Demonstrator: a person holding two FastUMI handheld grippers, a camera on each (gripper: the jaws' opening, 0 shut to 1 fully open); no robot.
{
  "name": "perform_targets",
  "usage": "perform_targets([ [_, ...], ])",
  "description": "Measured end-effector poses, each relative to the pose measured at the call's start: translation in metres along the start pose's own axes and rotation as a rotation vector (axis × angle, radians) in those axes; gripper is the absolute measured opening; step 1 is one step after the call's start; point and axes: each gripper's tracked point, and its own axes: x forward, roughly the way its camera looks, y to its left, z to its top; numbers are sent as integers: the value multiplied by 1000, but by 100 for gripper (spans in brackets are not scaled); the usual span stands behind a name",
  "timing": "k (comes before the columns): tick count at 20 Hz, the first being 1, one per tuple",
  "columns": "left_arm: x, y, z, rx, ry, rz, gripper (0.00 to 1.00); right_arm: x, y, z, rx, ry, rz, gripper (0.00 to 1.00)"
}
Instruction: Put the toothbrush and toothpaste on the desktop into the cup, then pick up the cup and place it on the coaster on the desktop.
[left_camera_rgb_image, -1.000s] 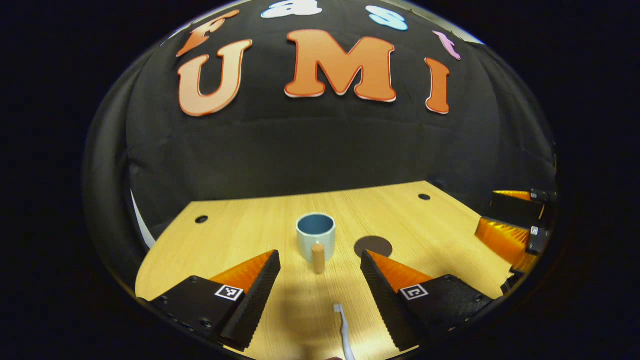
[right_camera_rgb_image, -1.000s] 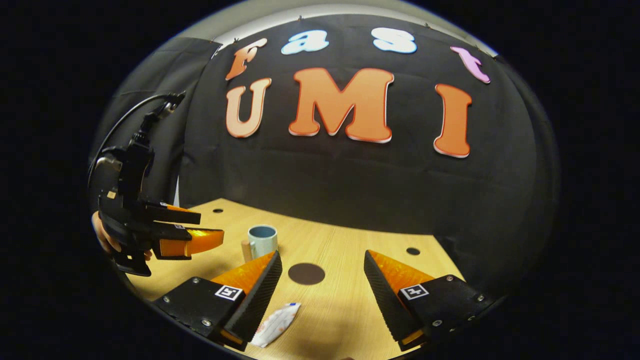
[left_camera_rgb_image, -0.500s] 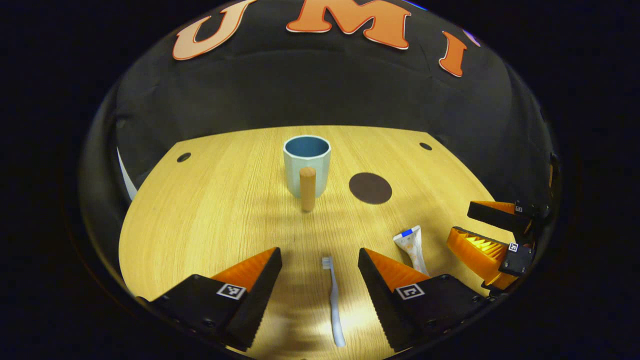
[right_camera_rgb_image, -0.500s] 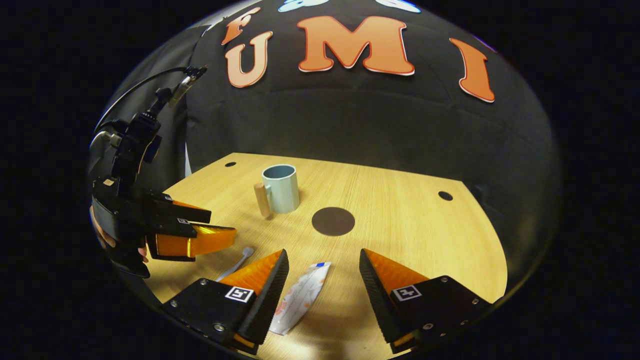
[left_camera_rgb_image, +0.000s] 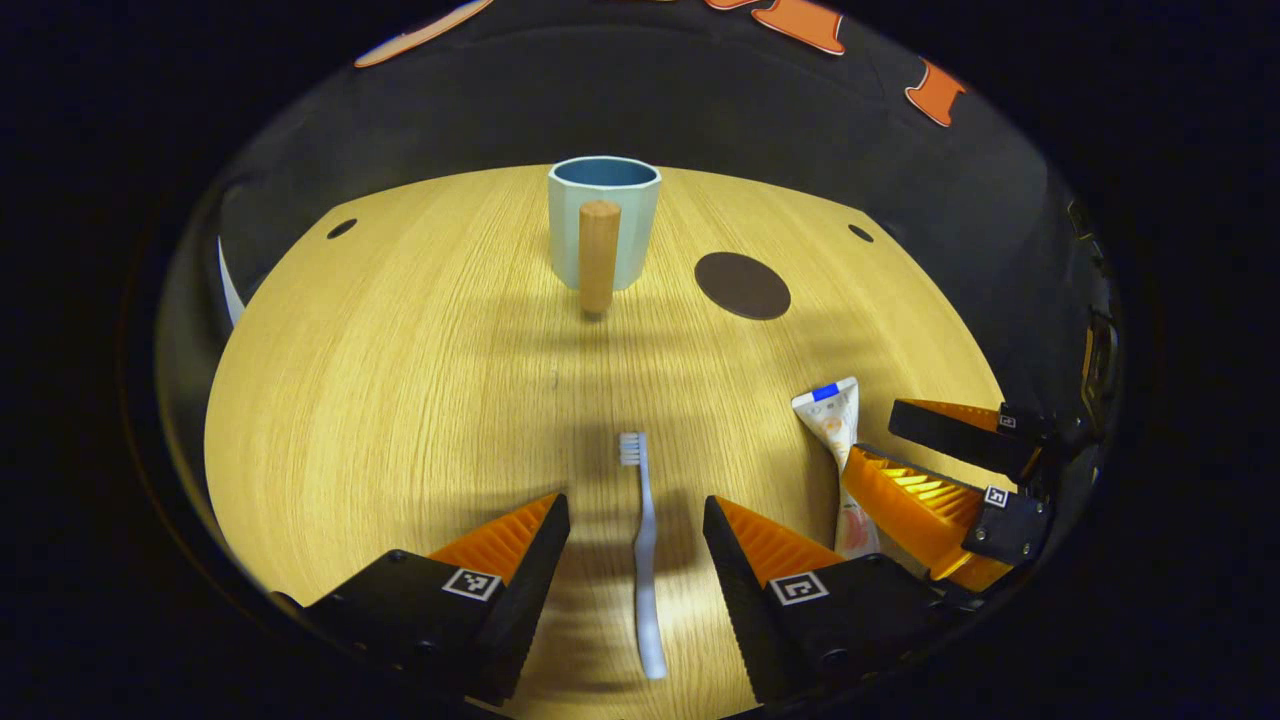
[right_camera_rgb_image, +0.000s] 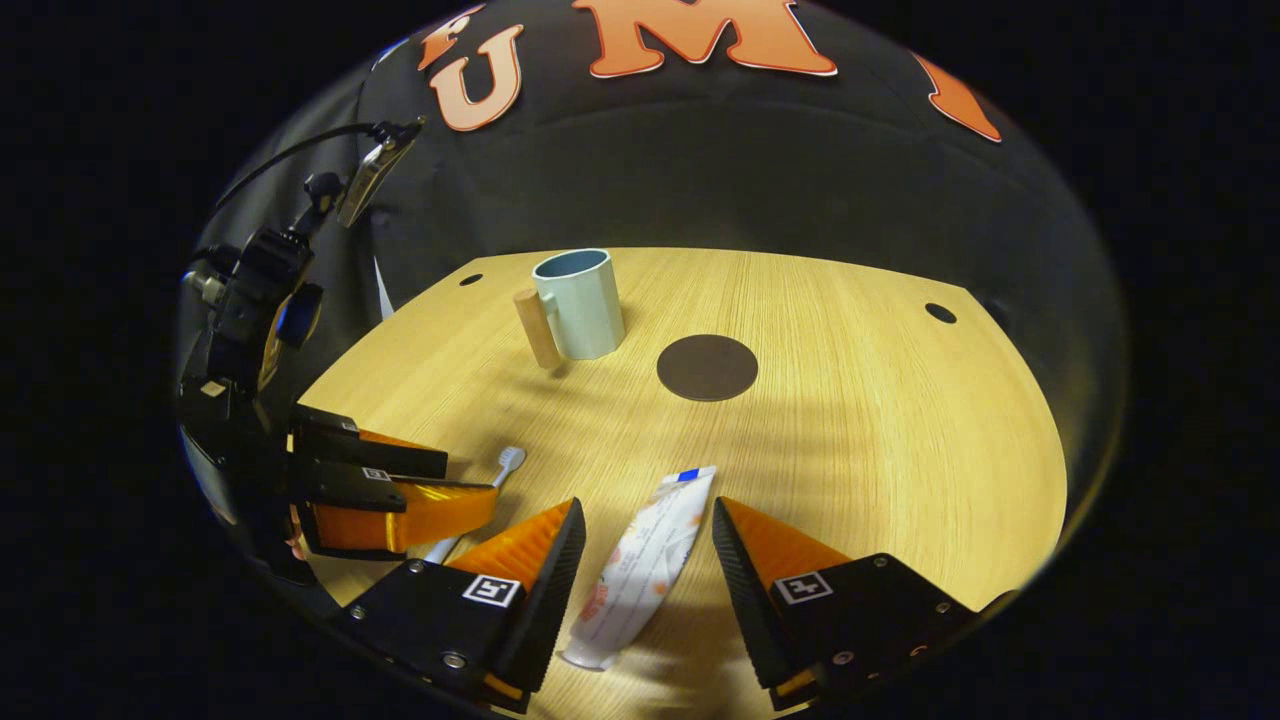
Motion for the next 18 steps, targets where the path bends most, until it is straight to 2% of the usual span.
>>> perform_targets([
  [6,6,-2,-11,-15,27,36,78,14,6,-31,-14,72,9,76],
  [7,7,-1,-12,-19,29,41,73,14,8,-32,-21,75,9,76],
  [8,8,2,-11,-21,30,53,61,16,7,-32,-30,69,6,76],
  [10,11,7,-10,-35,30,75,48,16,8,-30,-25,68,17,72],
  [11,8,6,-11,-30,30,76,41,18,12,-32,-15,72,30,61],
  [12,5,7,-13,-37,36,72,35,20,14,-32,-12,73,44,56],
  [14,8,5,-10,-22,42,66,29,19,18,-31,-24,68,72,51],
  [15,7,0,-5,-18,44,66,30,18,20,-29,-26,60,85,47],
  [16,11,-5,-3,-30,49,68,19,16,19,-27,-23,52,86,44],
  [17,14,-13,1,-20,46,65,9,19,13,-27,-14,55,64,23],
  [18,16,-17,4,-20,48,68,12,19,13,-27,2,58,71,19],
])
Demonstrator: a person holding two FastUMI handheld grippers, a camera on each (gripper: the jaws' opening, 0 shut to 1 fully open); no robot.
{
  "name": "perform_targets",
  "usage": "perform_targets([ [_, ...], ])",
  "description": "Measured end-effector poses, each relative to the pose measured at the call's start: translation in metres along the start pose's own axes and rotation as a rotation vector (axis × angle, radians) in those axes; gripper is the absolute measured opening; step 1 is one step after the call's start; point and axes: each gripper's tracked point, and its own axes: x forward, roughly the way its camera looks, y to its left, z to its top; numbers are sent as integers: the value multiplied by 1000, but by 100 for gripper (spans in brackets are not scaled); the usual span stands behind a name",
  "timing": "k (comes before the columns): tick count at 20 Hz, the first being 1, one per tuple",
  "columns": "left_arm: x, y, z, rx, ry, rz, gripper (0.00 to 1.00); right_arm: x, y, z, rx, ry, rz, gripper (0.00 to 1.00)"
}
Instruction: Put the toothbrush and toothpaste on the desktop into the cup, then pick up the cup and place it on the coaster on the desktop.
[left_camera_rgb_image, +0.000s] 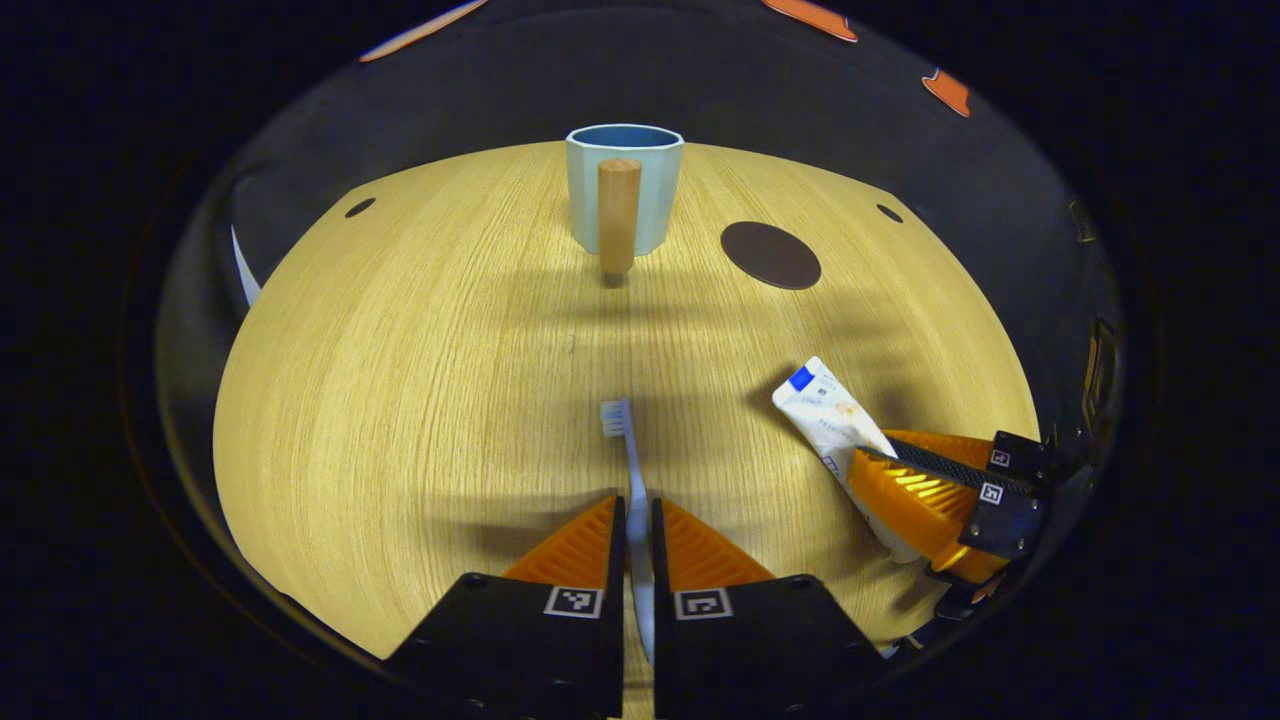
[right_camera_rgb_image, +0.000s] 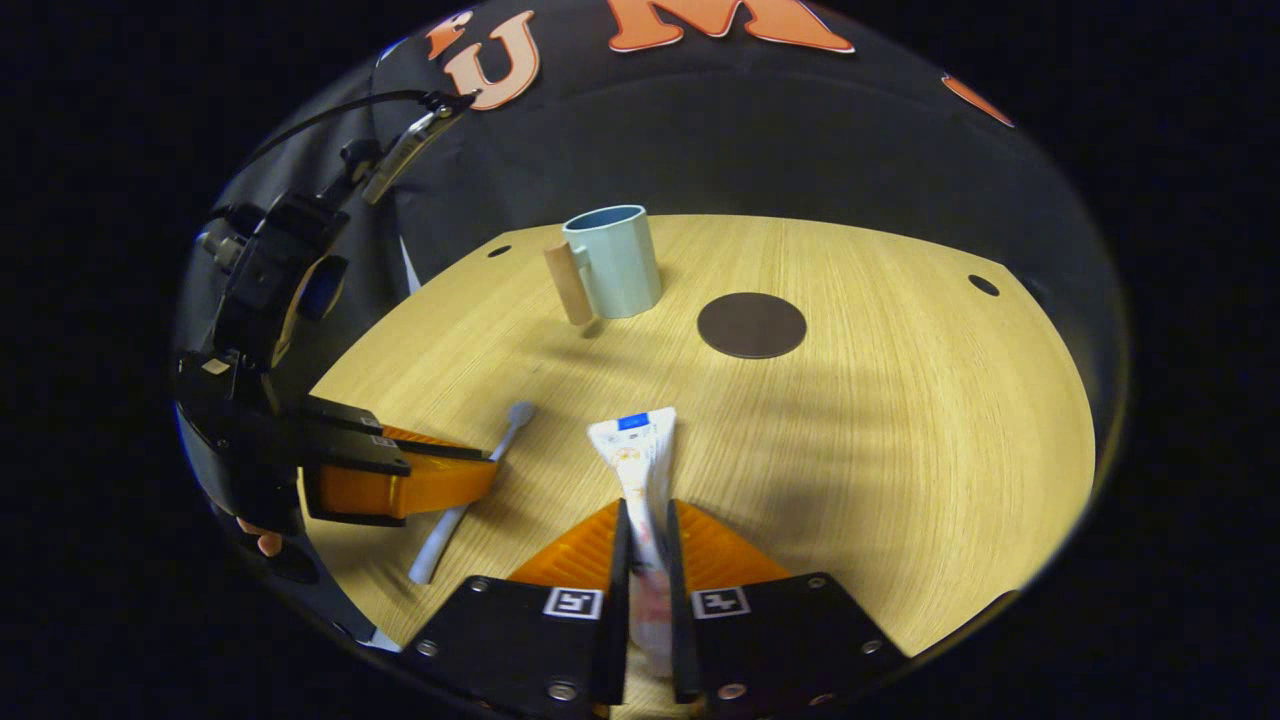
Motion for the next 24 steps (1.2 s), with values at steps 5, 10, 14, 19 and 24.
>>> perform_targets([
  [5,-4,-5,2,-3,-32,-22,7,1,5,1,70,-1,56,8],
  [10,-2,1,6,-18,-88,-35,5,1,1,9,41,-49,39,6],
  [14,11,-3,12,-29,-141,-69,5,-2,6,19,51,-84,75,5],
  [19,29,6,8,-28,-286,-82,5,-26,4,52,75,-216,101,5],
  [24,57,11,8,-33,-407,-107,5,-52,-2,77,28,-328,84,4],
])
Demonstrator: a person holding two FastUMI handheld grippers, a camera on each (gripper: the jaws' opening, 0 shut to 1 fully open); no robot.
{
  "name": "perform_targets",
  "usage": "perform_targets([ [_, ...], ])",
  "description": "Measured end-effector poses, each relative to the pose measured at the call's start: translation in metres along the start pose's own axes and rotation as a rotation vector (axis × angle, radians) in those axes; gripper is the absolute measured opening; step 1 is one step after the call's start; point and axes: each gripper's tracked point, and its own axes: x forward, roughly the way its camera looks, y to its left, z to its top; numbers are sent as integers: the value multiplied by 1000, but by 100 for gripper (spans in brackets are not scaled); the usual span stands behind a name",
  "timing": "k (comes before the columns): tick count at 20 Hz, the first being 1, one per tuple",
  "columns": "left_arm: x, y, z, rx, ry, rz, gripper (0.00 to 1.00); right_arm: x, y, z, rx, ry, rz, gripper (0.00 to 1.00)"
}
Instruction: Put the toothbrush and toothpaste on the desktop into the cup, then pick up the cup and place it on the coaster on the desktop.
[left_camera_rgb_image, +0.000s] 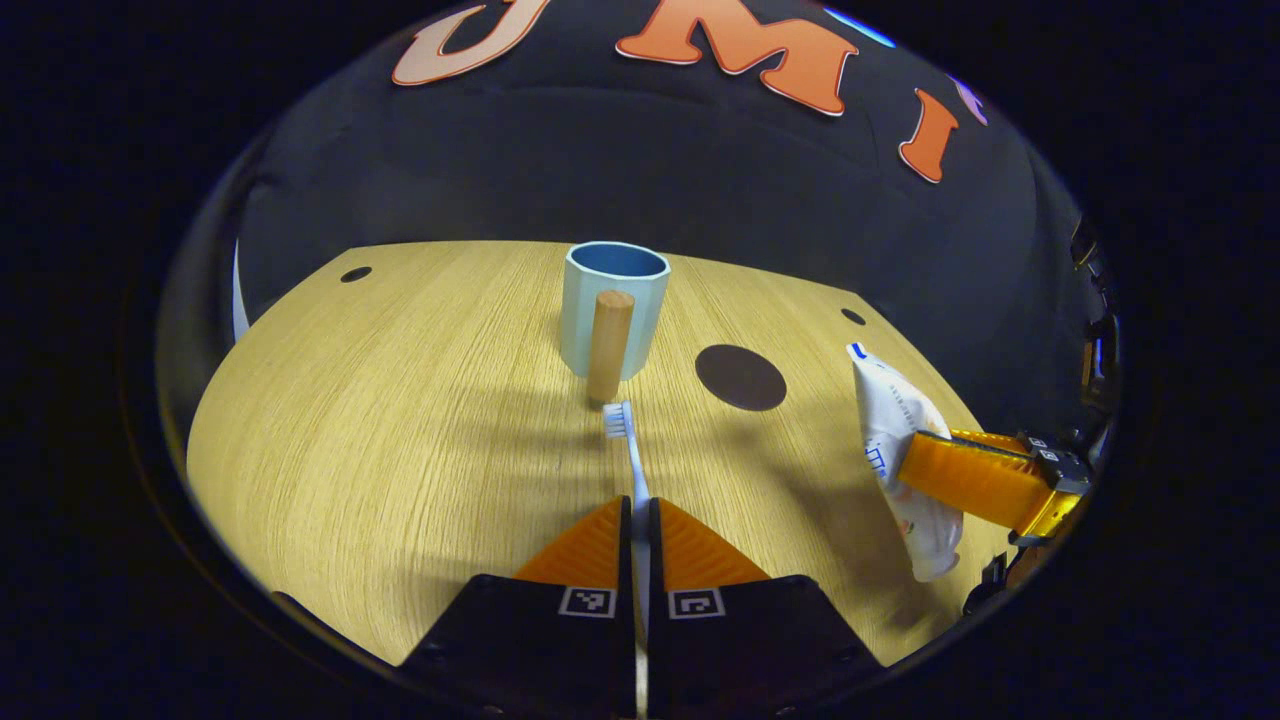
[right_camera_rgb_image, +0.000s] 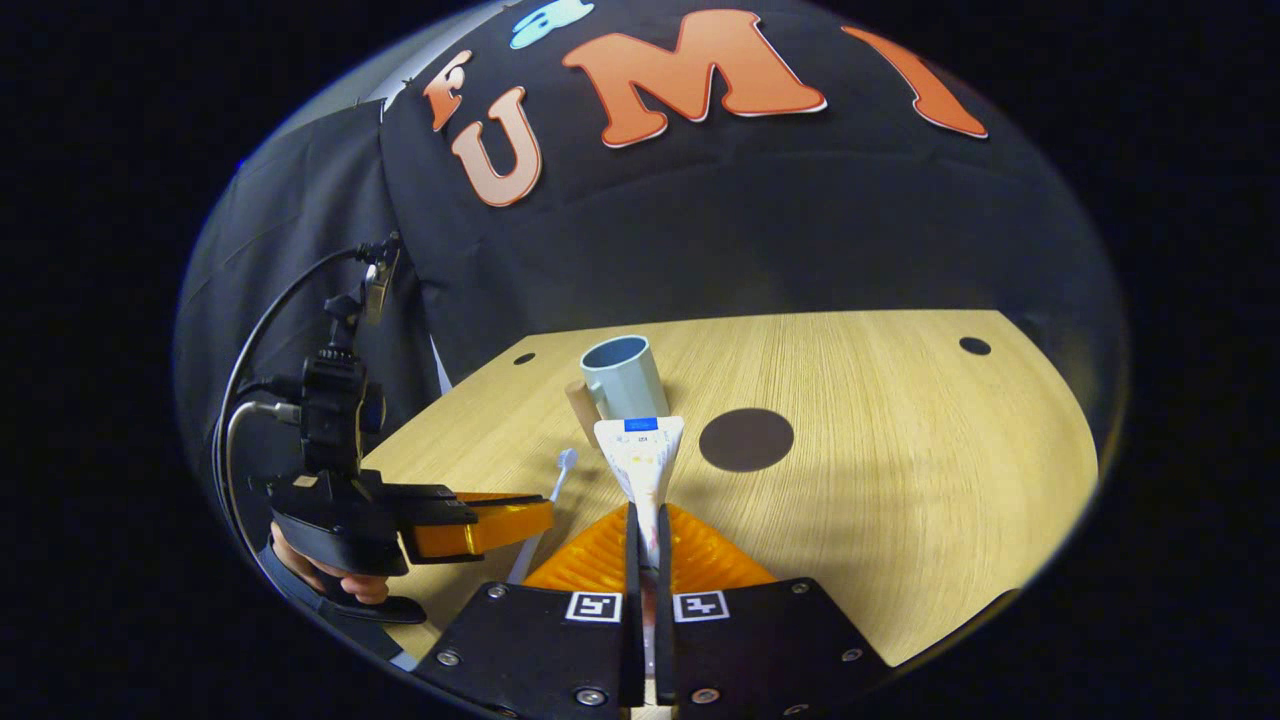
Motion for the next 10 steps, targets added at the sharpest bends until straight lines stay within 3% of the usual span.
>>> perform_targets([
  [10,9,4,20,17,-305,1,5,-2,10,53,-11,-152,0,5],
])
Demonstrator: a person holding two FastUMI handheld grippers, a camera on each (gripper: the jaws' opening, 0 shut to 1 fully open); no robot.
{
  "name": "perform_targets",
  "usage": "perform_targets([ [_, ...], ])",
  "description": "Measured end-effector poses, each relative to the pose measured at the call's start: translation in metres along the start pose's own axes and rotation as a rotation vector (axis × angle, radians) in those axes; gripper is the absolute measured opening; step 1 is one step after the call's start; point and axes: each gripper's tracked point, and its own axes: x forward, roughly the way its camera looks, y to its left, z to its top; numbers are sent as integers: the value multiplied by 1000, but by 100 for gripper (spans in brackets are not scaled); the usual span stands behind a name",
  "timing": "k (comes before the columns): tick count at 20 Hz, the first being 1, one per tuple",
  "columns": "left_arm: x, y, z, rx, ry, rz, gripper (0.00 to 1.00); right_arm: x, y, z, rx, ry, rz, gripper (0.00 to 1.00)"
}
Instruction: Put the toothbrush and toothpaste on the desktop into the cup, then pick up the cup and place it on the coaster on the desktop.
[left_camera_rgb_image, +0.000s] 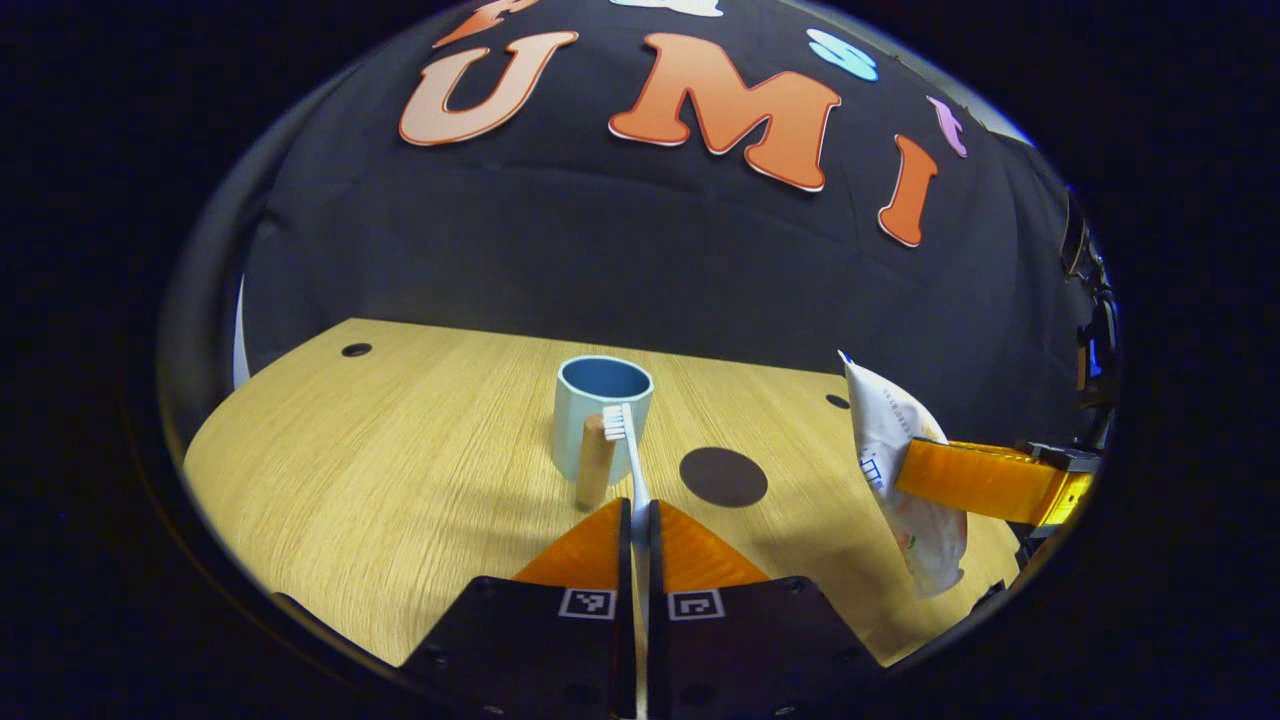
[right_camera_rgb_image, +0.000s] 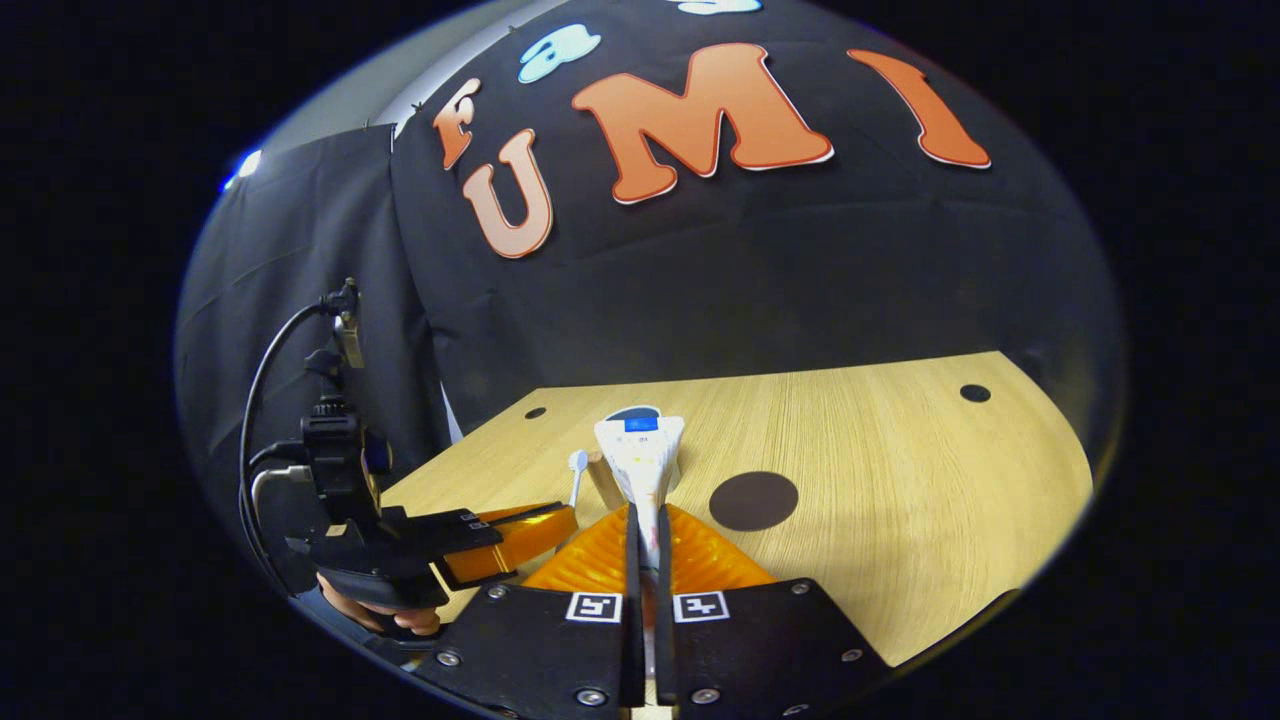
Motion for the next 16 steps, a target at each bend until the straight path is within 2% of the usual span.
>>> perform_targets([
  [6,-4,13,20,29,-161,62,4,3,4,39,-40,-108,5,5],
  [16,23,31,81,38,-332,141,4,10,1,69,-66,-174,-12,5],
])
